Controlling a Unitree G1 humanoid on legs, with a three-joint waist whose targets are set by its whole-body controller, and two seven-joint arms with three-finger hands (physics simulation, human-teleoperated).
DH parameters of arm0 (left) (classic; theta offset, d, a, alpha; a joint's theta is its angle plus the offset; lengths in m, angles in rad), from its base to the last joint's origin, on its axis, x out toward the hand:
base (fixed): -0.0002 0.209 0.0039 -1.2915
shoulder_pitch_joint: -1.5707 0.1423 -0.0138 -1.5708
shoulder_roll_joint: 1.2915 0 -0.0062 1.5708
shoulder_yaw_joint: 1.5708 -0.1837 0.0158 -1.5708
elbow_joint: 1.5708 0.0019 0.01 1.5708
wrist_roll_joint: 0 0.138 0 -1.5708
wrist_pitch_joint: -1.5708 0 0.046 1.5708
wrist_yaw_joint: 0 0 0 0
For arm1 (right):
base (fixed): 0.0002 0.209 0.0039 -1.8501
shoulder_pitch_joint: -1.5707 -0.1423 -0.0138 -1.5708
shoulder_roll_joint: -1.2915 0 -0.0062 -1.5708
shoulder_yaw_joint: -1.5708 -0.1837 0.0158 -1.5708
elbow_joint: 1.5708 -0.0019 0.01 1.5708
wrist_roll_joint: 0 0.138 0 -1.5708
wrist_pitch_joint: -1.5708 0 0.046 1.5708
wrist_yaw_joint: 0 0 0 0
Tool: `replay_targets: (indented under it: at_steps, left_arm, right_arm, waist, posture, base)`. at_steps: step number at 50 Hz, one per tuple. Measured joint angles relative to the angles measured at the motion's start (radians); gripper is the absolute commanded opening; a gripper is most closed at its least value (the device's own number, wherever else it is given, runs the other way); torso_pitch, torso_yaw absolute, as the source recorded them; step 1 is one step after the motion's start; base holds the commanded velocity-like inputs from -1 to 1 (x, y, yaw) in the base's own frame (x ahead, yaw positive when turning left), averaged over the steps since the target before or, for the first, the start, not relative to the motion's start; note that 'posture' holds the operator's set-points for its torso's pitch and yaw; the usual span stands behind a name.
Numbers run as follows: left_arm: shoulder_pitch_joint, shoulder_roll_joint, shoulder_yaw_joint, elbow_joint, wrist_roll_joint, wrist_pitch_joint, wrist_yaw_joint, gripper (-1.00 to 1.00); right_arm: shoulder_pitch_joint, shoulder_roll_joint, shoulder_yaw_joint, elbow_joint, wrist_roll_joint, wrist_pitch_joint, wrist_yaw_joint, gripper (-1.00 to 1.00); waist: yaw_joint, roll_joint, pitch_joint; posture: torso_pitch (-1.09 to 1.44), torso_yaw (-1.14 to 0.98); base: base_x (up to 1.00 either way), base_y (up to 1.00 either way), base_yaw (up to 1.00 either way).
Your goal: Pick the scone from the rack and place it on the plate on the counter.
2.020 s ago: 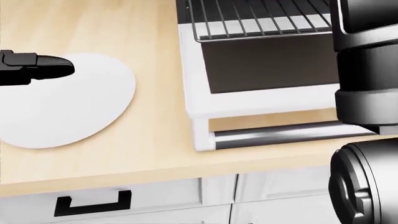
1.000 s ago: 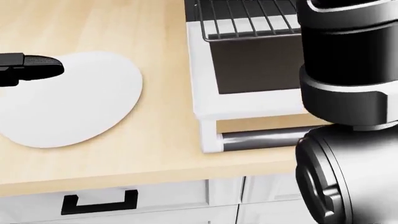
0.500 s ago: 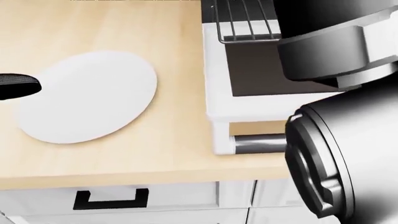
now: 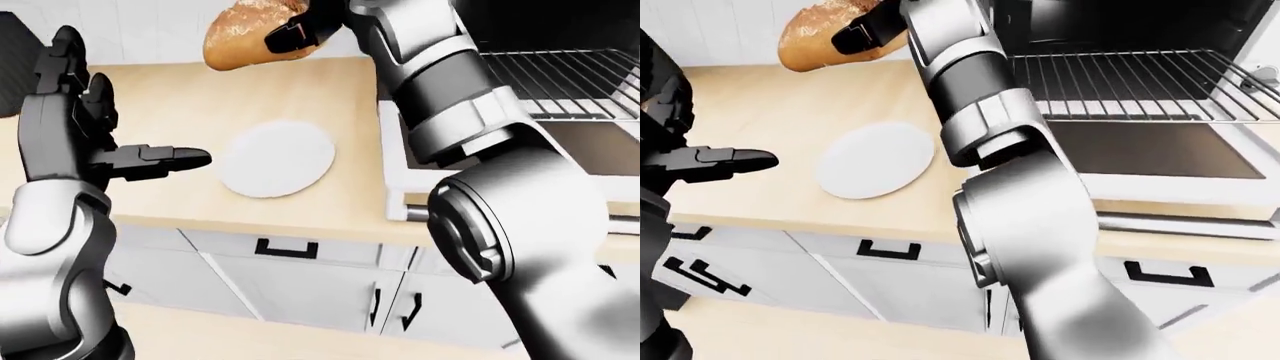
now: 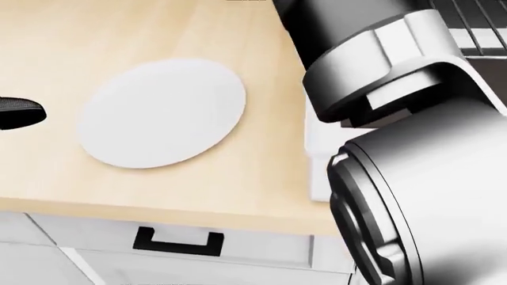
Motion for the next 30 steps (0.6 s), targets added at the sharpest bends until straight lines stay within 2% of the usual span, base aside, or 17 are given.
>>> replay_targets:
  at_steps: [15,30]
  left_arm:
    - [0.025,0.008,0.021,-0.014,-0.01,0.004,-0.005,1.0]
    - [0.038,0.006,0.015,-0.009,0.005,-0.028,-0.011,1.0]
  right_arm:
    - [0.057,0.045,-0.013,0.086,0.014,-0.108,-0.061,-1.0]
    - [0.134,0.048,-0.011,0.097,0.017,-0.121,-0.106,-1.0]
  waist:
    - [0.086,0.008,-0.018]
    - [0.16,0.008,-0.027]
  posture:
    - [0.0,0.45]
    - [0.0,0.5]
  base:
    - [0.0,0.0,0.0]
    - [0.0,0.0,0.0]
